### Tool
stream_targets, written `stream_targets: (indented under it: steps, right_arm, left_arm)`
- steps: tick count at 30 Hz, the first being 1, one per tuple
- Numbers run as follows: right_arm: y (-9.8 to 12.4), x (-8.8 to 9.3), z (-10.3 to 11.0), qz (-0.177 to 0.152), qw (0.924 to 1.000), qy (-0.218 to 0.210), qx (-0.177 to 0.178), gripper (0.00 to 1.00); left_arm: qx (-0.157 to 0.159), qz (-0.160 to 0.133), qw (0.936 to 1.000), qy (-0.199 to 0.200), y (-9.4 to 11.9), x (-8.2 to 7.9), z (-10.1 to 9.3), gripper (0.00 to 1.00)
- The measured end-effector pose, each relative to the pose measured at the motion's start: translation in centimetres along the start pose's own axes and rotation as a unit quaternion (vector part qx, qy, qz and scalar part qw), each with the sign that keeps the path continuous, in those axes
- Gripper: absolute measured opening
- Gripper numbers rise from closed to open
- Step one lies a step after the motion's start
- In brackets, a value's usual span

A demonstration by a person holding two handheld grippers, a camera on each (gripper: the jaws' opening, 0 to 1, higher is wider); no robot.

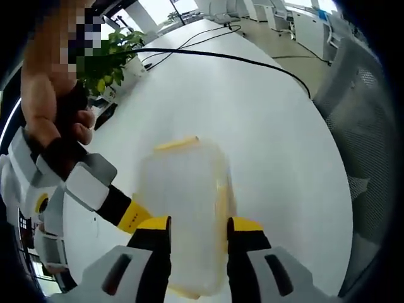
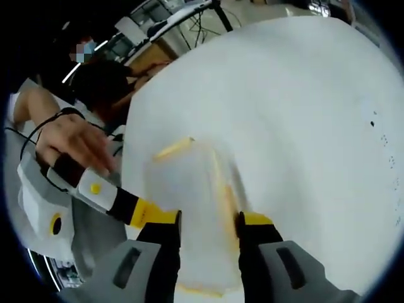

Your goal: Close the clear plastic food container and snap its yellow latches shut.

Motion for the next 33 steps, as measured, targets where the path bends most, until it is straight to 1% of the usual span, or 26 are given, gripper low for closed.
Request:
stream_targets:
  steps: [1, 4, 5, 7, 8, 10, 12, 13, 14, 15, 16, 19, 21, 22, 23, 25, 27, 28, 29, 30, 33]
  right_arm:
    - [0.1, 0.0, 0.0, 0.0, 1.0, 0.001, 0.004, 0.33]
    - [0.4, 0.2, 0.2, -0.003, 0.9998, -0.005, 0.018, 0.34]
    - [0.4, 0.3, 0.3, -0.01, 0.9997, -0.002, 0.023, 0.34]
    - [0.4, 0.6, 0.7, -0.012, 0.9995, -0.001, 0.03, 0.37]
    - [0.4, 0.7, 0.9, -0.014, 0.9994, 0.001, 0.033, 0.38]
    - [0.6, 0.7, 1.1, -0.019, 0.9989, 0.003, 0.043, 0.38]
    - [1.2, 0.7, 1.2, -0.04, 0.9978, -0.005, 0.053, 0.37]
    - [1.3, 0.7, 1.1, -0.045, 0.9974, -0.008, 0.056, 0.37]
    - [1.6, 0.7, 1.0, -0.057, 0.9961, -0.012, 0.067, 0.37]
    - [2.2, 1.1, 0.9, -0.077, 0.9929, -0.016, 0.089, 0.37]
    - [2.4, 1.2, 0.9, -0.091, 0.9907, -0.015, 0.1, 0.37]
    - [3.1, 2.3, 1.1, -0.12, 0.9854, -0.028, 0.118, 0.37]
    - [3.8, 3.4, 1.7, -0.146, 0.9797, -0.042, 0.13, 0.37]
    - [4.0, 3.7, 1.9, -0.148, 0.9786, -0.041, 0.136, 0.37]
    - [4.3, 4.3, 2.2, -0.156, 0.9761, -0.038, 0.147, 0.38]
    - [4.4, 5.3, 2.8, -0.158, 0.9746, -0.04, 0.153, 0.38]
    - [4.4, 6.2, 3.3, -0.162, 0.9722, -0.041, 0.164, 0.38]
    - [4.3, 6.4, 3.5, -0.165, 0.9711, -0.042, 0.168, 0.39]
    - [4.2, 6.7, 3.7, -0.167, 0.9701, -0.042, 0.171, 0.39]
    - [4.1, 7.1, 4.1, -0.171, 0.9683, -0.044, 0.176, 0.39]
    - [4.0, 7.7, 4.8, -0.197, 0.9605, -0.05, 0.191, 0.41]
  left_arm:
    - [0.0, -0.004, 1.0, -0.008, 0.1, 0.0, 0.0, 0.28]
    - [0.0, -0.01, 0.9999, -0.007, 0.3, 0.2, 0.1, 0.29]
    - [0.001, -0.01, 0.9999, -0.007, 0.3, 0.1, 0.1, 0.29]
    - [0.016, -0.015, 0.9997, 0.014, 0.6, -0.1, -0.1, 0.29]
    - [0.016, -0.025, 0.9991, 0.031, 0.9, -0.4, -0.2, 0.29]
    - [0.011, -0.024, 0.9993, 0.028, 1.2, -0.5, -0.2, 0.3]
    - [0.004, -0.027, 0.9993, 0.026, 1.7, -0.6, -0.2, 0.3]
    - [0.001, -0.03, 0.9991, 0.031, 2.0, -0.5, -0.2, 0.3]
    - [-0.001, -0.036, 0.9985, 0.041, 2.2, -0.5, -0.2, 0.3]
    - [-0.003, -0.047, 0.9974, 0.055, 2.4, -0.4, -0.2, 0.3]
    - [-0.01, -0.051, 0.9963, 0.069, 2.7, -0.1, -0.1, 0.3]
    - [-0.026, -0.057, 0.9936, 0.094, 3.1, 0.6, 0.2, 0.3]
    - [-0.037, -0.066, 0.9882, 0.133, 3.4, 1.4, 0.5, 0.3]
    - [-0.041, -0.07, 0.986, 0.145, 3.6, 1.7, 0.6, 0.3]
    - [-0.044, -0.076, 0.9823, 0.166, 3.7, 2.1, 0.7, 0.3]
    - [-0.041, -0.082, 0.9755, 0.2, 3.9, 2.7, 0.9, 0.3]
    - [-0.045, -0.08, 0.9725, 0.214, 4.0, 3.4, 1.0, 0.3]
    - [-0.046, -0.08, 0.9717, 0.217, 4.0, 3.5, 1.1, 0.3]
    - [-0.048, -0.082, 0.9692, 0.227, 4.1, 3.7, 1.1, 0.3]
    - [-0.049, -0.083, 0.968, 0.232, 4.2, 3.9, 1.1, 0.3]
    - [-0.062, -0.087, 0.9648, 0.24, 4.6, 4.2, 1.0, 0.3]
Point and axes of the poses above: the point that each gripper's makers call its tool centre point, and the gripper's own axes: y roughly backward along the fingers, z roughly to its left, x roughly out of its underside, the point moved 8 cm from there along y, roughly backward along the fingers, and after that the axes turned 2 degrees about x, right-handed, at the moved point
